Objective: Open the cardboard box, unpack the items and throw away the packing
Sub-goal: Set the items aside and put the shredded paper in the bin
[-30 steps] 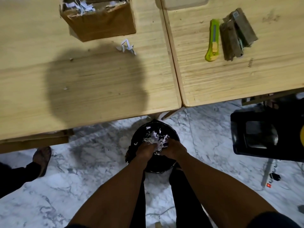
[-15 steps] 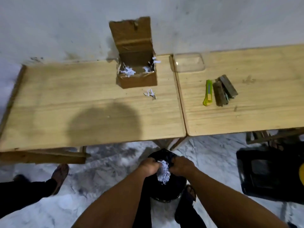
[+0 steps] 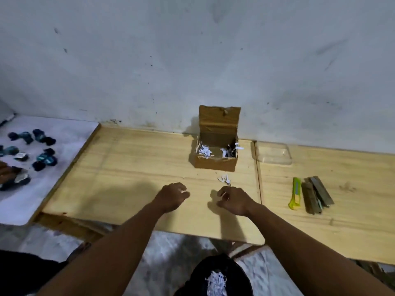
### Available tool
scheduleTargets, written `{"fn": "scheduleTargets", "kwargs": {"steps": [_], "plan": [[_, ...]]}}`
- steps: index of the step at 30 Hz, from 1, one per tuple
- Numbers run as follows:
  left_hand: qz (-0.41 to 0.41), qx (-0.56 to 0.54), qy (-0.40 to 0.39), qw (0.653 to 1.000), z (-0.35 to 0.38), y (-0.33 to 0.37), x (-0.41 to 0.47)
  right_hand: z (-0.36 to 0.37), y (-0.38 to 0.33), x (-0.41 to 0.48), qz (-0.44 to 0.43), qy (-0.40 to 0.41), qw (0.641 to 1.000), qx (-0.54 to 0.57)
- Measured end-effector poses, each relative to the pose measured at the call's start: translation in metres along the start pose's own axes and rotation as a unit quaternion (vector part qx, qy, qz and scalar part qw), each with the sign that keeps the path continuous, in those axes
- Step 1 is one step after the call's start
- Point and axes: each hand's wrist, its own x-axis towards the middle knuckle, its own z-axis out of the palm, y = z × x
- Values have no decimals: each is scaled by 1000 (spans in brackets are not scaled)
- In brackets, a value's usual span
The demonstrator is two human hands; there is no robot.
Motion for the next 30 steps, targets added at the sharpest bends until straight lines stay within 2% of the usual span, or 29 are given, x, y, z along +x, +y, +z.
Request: {"fn": "scheduleTargets", "kwargs": {"steps": [3, 6, 9, 11, 14, 18, 22, 25, 28, 30], "plan": [[39, 44, 114, 992, -10, -33, 31, 8, 16, 30, 10, 103, 995, -12], [64, 181, 171, 966, -10, -68, 67, 23, 30, 53, 6, 168, 986, -22], [52, 266, 151, 950, -7, -96, 90, 40, 37, 63, -18, 232, 970, -71], [59, 264, 138, 953, 0, -111, 99, 52, 38, 67, -24, 257, 964, -61], [79, 249, 167, 951, 6, -118, 101, 67, 31, 73, -41, 262, 963, -42], [83, 233, 171, 954, 7, -121, 103, 93, 5, 89, -70, 262, 959, -81], [92, 221, 184, 953, 7, -122, 102, 115, -33, 106, -100, 230, 963, -98], [95, 209, 191, 954, 7, -123, 101, 133, -55, 112, -139, 196, 957, -162], [95, 206, 196, 954, 8, -124, 102, 145, -65, 114, -187, 227, 936, -195], [87, 211, 194, 954, 9, -123, 102, 150, -66, 115, -236, 248, 924, -168]]}}
